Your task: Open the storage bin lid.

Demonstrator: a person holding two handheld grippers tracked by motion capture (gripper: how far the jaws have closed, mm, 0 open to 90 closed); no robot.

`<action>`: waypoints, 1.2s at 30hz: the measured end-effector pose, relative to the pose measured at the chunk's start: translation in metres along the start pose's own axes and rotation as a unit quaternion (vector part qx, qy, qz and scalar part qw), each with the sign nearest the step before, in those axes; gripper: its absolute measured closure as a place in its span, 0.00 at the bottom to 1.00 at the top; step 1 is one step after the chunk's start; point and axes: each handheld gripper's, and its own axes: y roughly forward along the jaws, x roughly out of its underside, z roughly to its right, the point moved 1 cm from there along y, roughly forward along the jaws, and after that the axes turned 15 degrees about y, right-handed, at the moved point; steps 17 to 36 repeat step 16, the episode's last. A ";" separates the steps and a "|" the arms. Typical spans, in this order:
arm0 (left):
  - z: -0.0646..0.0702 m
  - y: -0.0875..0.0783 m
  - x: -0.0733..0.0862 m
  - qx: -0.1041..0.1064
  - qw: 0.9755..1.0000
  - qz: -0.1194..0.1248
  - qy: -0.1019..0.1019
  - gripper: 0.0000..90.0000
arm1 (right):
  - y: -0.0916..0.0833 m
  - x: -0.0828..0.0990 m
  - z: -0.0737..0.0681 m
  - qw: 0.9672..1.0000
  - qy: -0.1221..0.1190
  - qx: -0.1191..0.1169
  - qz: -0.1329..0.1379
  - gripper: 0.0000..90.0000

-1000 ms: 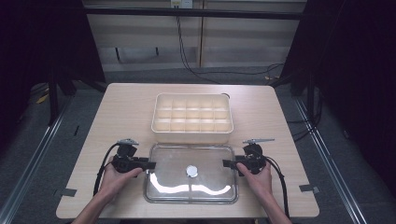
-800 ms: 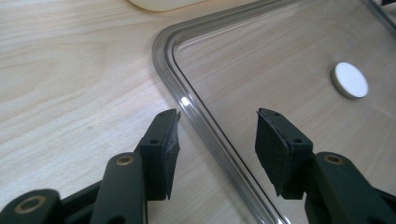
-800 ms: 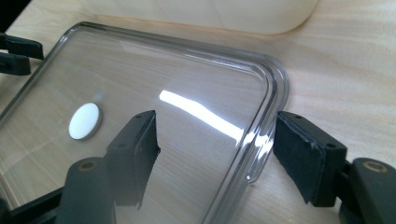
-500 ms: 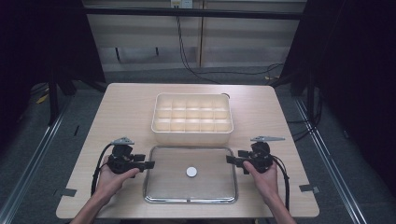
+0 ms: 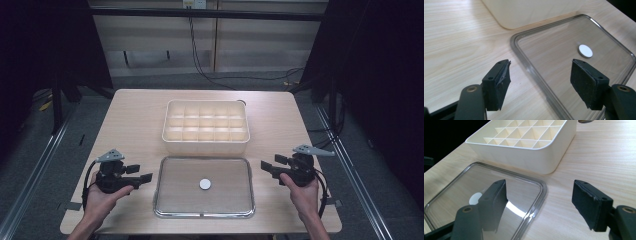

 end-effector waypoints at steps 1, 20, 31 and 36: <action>0.000 -0.002 0.002 -0.008 1.000 0.003 -0.002 0.32 | -0.001 0.001 0.002 1.000 0.000 -0.002 -0.002 0.32; -0.018 -0.023 0.033 -0.052 0.998 0.015 -0.027 0.33 | -0.023 0.017 0.028 0.998 -0.001 0.052 0.016 0.31; -0.018 -0.023 0.033 -0.052 0.998 0.015 -0.027 0.33 | -0.023 0.017 0.028 0.998 -0.001 0.052 0.016 0.31; -0.018 -0.023 0.033 -0.052 0.998 0.015 -0.027 0.33 | -0.023 0.017 0.028 0.998 -0.001 0.052 0.016 0.31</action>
